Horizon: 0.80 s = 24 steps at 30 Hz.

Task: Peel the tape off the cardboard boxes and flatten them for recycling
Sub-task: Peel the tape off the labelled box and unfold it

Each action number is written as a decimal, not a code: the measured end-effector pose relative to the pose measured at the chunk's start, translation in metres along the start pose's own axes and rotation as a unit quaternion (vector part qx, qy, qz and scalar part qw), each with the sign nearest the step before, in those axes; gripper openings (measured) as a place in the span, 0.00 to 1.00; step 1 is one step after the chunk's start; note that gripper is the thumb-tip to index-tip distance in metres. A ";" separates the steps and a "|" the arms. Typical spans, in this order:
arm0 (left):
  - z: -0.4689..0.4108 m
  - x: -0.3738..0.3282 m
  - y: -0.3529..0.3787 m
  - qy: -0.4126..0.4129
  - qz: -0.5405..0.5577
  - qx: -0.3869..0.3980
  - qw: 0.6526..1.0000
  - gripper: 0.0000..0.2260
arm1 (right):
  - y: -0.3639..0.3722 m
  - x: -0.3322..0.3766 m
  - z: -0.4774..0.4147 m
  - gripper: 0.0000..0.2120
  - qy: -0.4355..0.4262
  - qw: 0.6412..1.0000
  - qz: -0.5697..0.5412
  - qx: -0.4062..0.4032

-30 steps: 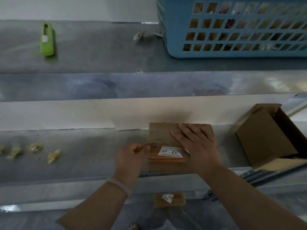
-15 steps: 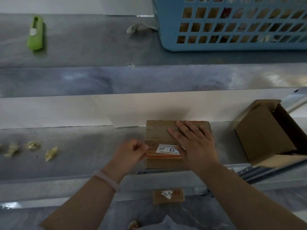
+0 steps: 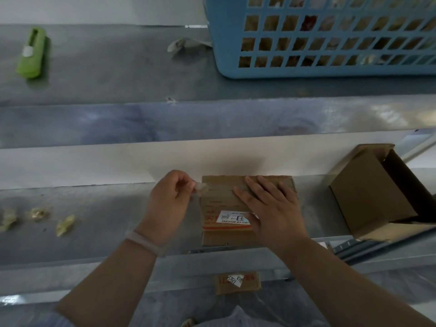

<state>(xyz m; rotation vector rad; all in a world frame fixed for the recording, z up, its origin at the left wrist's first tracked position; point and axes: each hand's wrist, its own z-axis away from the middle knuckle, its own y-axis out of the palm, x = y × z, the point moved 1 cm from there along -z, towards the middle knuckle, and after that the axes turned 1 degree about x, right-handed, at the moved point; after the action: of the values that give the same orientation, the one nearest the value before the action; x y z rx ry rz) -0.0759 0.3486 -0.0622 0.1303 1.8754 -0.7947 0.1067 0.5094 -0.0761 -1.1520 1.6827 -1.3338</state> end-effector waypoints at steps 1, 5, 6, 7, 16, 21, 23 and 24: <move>-0.004 0.001 -0.002 0.011 -0.024 0.009 1.000 0.11 | 0.000 0.000 0.000 0.29 0.000 1.000 0.001 0.002; -0.003 0.010 -0.004 0.011 -0.034 0.030 0.999 0.15 | 0.000 0.000 -0.001 0.29 0.001 1.000 -0.002 0.002; 0.000 0.013 -0.002 0.006 -0.009 0.046 0.999 0.18 | 0.000 0.000 0.000 0.29 0.001 1.000 -0.003 -0.001; 0.002 0.016 0.000 0.000 0.018 0.060 0.998 0.20 | 0.000 0.000 0.000 0.29 0.001 1.000 -0.005 -0.005; -0.010 0.005 0.000 0.077 -0.133 0.079 0.985 0.08 | 0.000 0.000 0.000 0.30 -0.003 1.000 -0.009 -0.027; -0.008 0.000 0.004 0.096 -0.140 0.041 0.985 0.11 | 0.000 -0.001 -0.001 0.29 0.003 0.999 -0.013 -0.030; -0.010 -0.001 0.005 0.081 -0.123 0.023 0.989 0.11 | 0.001 -0.001 -0.002 0.29 0.003 1.000 -0.010 -0.023; -0.011 -0.002 0.005 0.073 -0.114 0.017 0.991 0.11 | 0.001 -0.001 -0.003 0.29 0.003 1.000 -0.009 -0.022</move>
<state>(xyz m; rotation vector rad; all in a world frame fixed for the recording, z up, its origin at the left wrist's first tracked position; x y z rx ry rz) -0.0818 0.3598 -0.0604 -0.0058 2.0392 -0.9958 0.1046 0.5117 -0.0765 -1.1917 1.7175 -1.3178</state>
